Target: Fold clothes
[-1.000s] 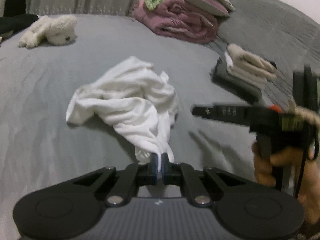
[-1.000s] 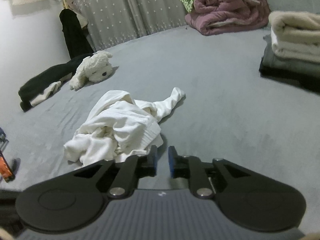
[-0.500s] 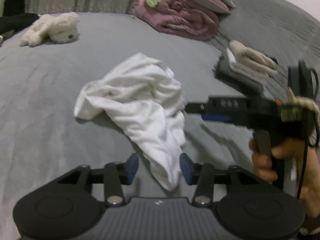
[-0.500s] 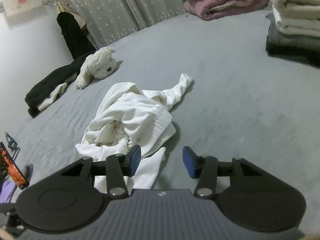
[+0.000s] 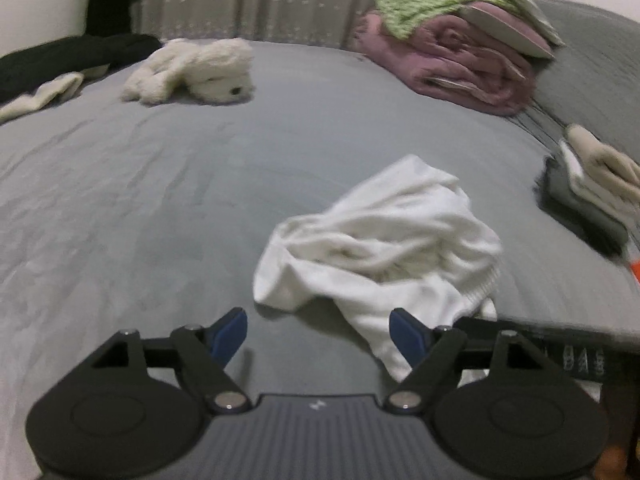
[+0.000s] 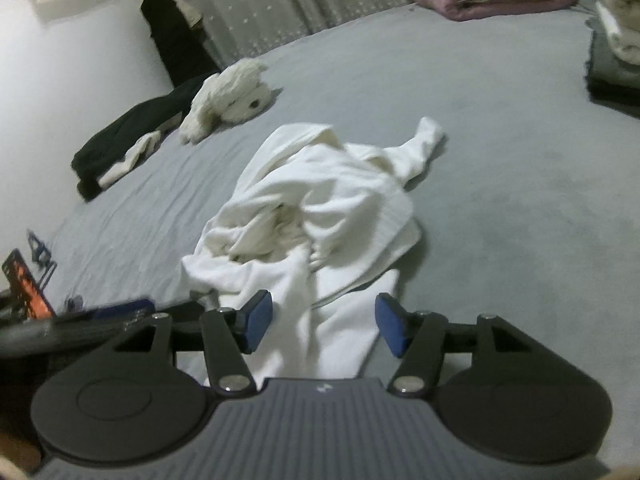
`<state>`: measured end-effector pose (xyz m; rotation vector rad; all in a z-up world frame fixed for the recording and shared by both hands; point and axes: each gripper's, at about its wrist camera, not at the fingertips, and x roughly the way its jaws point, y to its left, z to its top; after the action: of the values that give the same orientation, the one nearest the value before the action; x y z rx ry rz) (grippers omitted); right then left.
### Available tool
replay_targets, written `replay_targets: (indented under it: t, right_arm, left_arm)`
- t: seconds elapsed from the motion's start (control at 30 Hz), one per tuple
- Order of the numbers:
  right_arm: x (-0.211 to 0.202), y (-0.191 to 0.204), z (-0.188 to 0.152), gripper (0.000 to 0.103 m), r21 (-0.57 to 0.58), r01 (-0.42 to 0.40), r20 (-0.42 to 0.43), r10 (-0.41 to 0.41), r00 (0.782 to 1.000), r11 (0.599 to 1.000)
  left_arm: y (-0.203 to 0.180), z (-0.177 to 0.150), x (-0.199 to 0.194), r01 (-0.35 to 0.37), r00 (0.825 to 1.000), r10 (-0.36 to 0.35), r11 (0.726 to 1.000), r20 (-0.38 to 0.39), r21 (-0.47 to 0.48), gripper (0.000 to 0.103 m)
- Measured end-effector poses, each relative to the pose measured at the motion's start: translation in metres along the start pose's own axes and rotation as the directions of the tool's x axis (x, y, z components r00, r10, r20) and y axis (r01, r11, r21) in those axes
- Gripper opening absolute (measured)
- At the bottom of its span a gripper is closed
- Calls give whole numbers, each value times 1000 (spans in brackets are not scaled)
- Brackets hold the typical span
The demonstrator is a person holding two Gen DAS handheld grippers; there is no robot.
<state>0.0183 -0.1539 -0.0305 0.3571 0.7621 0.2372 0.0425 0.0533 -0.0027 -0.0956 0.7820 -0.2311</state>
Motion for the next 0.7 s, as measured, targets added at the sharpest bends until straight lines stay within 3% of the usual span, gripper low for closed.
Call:
replay_targets:
  t: [0.3, 0.33, 0.37, 0.47, 0.7]
  right_arm:
    - [11, 20, -14, 61, -123, -26, -27, 23, 999, 992]
    - [13, 23, -17, 52, -154, -16, -25, 12, 1000, 988]
    - [14, 27, -19, 35, -184, -5, -22, 1, 1000, 983]
    - [14, 32, -24, 13, -254, 9, -20, -15, 1000, 967]
    - [-4, 20, -28, 8, -281, 39, 1, -41, 999, 959]
  left_arm:
    - [7, 22, 28, -27, 1000, 28, 994, 6, -103, 79]
    - [7, 23, 31, -30, 1000, 30, 994, 5, -110, 79]
    - [7, 25, 34, -32, 999, 32, 993, 5, -117, 79]
    - [6, 27, 40, -41, 999, 43, 991, 13, -124, 79]
    - [3, 32, 46, -53, 996, 63, 989, 69, -135, 79]
